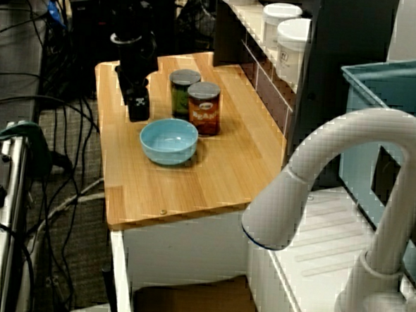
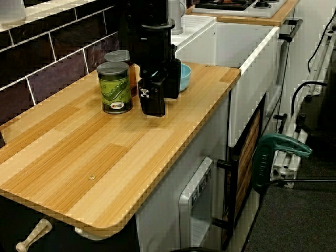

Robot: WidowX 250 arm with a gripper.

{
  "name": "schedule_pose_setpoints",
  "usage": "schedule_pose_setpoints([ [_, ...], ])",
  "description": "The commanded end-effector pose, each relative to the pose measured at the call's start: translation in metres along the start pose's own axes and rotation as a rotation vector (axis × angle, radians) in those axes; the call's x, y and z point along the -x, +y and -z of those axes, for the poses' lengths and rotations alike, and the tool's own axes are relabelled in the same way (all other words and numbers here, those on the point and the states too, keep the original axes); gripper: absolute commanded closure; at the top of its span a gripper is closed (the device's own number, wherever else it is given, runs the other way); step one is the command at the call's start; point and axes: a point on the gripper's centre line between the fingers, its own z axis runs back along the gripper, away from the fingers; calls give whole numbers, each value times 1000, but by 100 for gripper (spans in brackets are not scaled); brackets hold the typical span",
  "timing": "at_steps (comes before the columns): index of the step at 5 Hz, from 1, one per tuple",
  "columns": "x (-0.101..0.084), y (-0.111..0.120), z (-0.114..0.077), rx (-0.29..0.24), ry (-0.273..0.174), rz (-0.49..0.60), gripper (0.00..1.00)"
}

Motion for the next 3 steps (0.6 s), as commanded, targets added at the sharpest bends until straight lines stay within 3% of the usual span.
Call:
schedule_pose_setpoints([
  [1,-18,-21,2,6,-4,-10,0],
  [3,-31,-51,-8,36,29,-2,0],
])
